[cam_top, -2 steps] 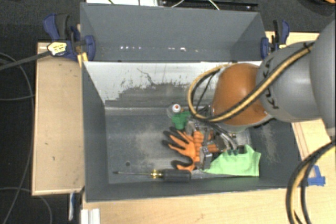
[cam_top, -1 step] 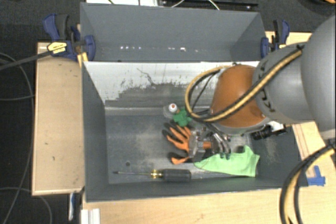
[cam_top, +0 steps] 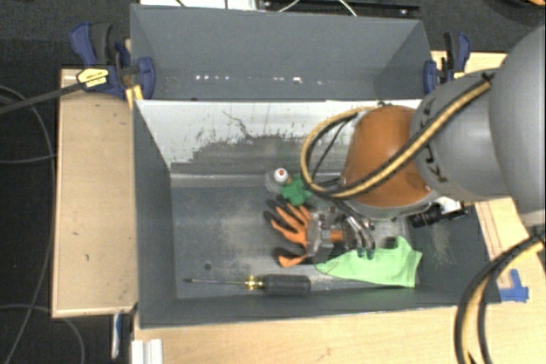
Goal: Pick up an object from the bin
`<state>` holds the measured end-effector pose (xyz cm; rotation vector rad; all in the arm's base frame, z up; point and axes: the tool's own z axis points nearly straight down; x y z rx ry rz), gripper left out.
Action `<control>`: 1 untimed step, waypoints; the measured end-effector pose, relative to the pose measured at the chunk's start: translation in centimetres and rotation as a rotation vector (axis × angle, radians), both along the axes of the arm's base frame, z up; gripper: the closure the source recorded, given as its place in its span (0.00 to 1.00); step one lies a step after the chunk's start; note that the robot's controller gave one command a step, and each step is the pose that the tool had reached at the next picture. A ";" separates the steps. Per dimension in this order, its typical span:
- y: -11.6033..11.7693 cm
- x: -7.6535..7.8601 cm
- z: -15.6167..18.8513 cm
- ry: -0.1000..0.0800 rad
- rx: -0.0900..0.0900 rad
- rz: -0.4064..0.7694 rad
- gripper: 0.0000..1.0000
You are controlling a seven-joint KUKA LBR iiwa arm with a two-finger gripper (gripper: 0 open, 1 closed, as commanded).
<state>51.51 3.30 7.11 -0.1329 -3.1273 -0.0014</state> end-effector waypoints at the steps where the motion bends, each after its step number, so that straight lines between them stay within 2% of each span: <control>1: 0.0 0.0 0.4 -0.003 0.000 0.000 1.00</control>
Offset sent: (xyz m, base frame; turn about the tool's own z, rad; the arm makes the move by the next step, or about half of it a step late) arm -0.0001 0.0001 0.0056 0.0000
